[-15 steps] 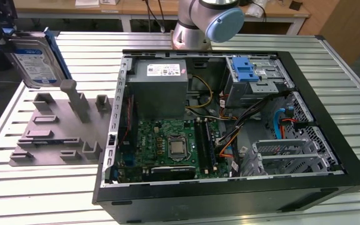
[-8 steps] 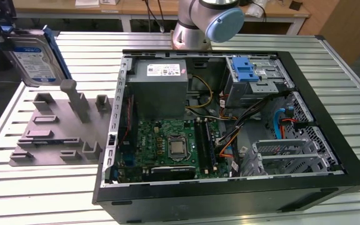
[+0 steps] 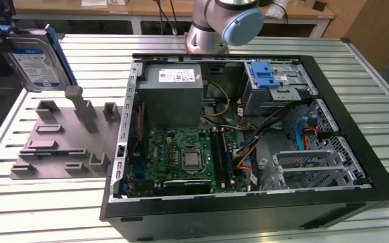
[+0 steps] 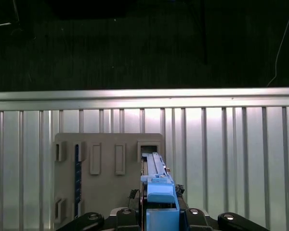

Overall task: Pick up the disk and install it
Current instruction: 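Pick up the disk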

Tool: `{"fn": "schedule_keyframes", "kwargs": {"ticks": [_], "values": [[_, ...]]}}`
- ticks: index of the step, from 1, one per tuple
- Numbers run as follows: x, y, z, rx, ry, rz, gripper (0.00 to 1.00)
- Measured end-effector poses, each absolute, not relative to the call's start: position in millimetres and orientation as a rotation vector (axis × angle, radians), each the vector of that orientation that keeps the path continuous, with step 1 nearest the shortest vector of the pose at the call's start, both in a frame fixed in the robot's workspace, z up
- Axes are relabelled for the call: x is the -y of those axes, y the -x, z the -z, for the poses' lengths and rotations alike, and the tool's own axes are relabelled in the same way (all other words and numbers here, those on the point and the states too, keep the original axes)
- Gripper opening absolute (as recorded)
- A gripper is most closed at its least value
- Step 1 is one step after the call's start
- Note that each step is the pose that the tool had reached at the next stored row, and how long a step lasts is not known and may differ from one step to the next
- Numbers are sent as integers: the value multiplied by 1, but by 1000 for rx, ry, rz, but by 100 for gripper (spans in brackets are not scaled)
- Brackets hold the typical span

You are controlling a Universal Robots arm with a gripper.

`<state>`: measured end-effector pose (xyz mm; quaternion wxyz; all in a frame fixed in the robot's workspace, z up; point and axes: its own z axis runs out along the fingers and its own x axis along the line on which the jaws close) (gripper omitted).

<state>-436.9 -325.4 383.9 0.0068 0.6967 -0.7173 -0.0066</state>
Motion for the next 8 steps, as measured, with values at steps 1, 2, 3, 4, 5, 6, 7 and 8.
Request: {"fn": "schedule_keyframes", "kwargs": {"ticks": [1, 2, 3, 4, 5, 6, 7, 8], "values": [[325, 437, -385, 2244, -2179, 21, 36], [325, 437, -385, 2244, -2180, 21, 36], [325, 437, -386, 2244, -2180, 21, 36], [325, 437, -387, 2244, -2180, 21, 36], [325, 437, -388, 2244, -2179, 21, 36], [325, 437, -389, 2244, -2180, 21, 36], [325, 437, -389, 2244, -2180, 21, 36], [325, 437, -390, 2244, -2179, 21, 36]]}}
